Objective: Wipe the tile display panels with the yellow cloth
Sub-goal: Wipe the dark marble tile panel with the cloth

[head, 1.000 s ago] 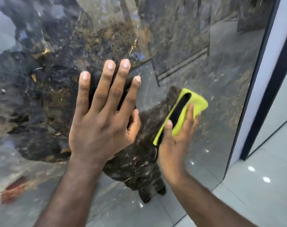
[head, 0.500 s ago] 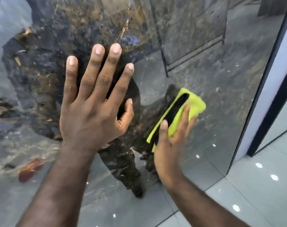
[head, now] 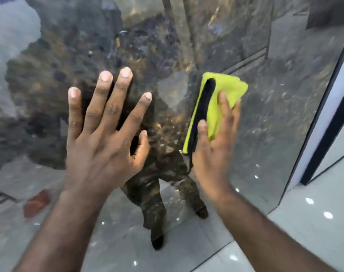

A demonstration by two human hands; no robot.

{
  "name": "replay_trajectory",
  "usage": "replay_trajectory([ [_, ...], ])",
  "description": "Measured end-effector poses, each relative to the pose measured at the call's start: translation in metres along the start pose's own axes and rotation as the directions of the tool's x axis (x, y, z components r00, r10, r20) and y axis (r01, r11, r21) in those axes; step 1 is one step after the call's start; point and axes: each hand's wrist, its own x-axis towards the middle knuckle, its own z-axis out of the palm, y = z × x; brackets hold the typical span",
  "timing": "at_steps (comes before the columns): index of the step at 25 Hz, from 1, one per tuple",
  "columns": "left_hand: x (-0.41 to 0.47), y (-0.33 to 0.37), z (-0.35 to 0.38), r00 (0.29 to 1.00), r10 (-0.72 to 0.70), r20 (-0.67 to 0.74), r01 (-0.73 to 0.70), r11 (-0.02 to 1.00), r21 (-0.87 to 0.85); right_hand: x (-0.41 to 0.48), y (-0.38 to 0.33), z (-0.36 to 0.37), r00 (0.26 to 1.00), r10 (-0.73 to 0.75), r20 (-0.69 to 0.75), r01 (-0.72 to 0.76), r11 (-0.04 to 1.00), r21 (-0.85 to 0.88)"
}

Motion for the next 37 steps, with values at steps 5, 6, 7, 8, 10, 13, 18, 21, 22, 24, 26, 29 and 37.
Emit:
replay_trajectory([
  [5,-0.044,-0.041,-0.020,1.000,-0.025,0.000,0.025,1.000,-0.010,-0.030,0.013,0.008,0.903,0.387,-0.189,-0.391,0.920,0.018],
  [6,-0.050,-0.048,-0.022,1.000,-0.013,0.001,0.013,1.000,-0.019,-0.055,-0.005,0.019,0.913,0.389,-0.122,-0.390,0.921,0.017],
  [7,-0.054,-0.055,-0.021,1.000,0.004,0.001,-0.004,1.000,-0.028,-0.072,-0.027,0.029,0.942,0.333,-0.042,-0.332,0.943,0.013],
  [8,-0.058,-0.060,-0.020,1.000,0.026,-0.005,-0.026,0.999,-0.034,-0.076,-0.046,0.037,0.979,0.206,0.011,-0.206,0.978,0.020],
  [10,-0.066,-0.065,-0.016,0.997,0.067,-0.033,-0.068,0.997,-0.047,-0.051,-0.061,0.046,0.999,-0.035,0.027,0.036,0.999,-0.037],
  [13,-0.069,-0.065,-0.011,0.997,0.062,-0.046,-0.065,0.995,-0.074,-0.017,-0.033,0.039,0.982,0.117,-0.151,-0.127,0.990,-0.057],
  [18,-0.070,-0.064,-0.010,0.996,0.071,-0.045,-0.074,0.995,-0.061,-0.078,-0.076,0.060,1.000,0.025,-0.012,-0.026,0.996,-0.080],
  [21,-0.072,-0.063,-0.009,0.997,0.060,-0.049,-0.063,0.997,-0.054,-0.006,-0.087,0.051,0.991,-0.130,-0.036,0.124,0.984,-0.128],
  [22,-0.073,-0.062,-0.008,0.997,0.057,-0.049,-0.059,0.997,-0.040,0.020,-0.069,0.044,0.989,-0.053,-0.140,0.037,0.993,-0.112],
  [24,-0.072,-0.060,-0.007,0.997,0.056,-0.054,-0.057,0.998,-0.019,0.031,-0.035,0.031,0.931,0.197,-0.307,-0.210,0.978,-0.010],
  [26,-0.072,-0.058,-0.006,0.997,0.046,-0.064,-0.046,0.999,-0.007,-0.014,-0.020,0.035,0.867,0.393,-0.307,-0.394,0.917,0.060],
  [29,-0.073,-0.057,-0.005,0.995,0.046,-0.089,-0.044,0.999,0.028,-0.066,-0.047,0.050,0.970,0.224,-0.098,-0.221,0.974,0.046],
  [37,-0.074,-0.056,-0.004,0.995,0.037,-0.092,-0.034,0.999,0.042,-0.073,0.021,0.034,0.807,0.528,-0.263,-0.517,0.848,0.114],
])
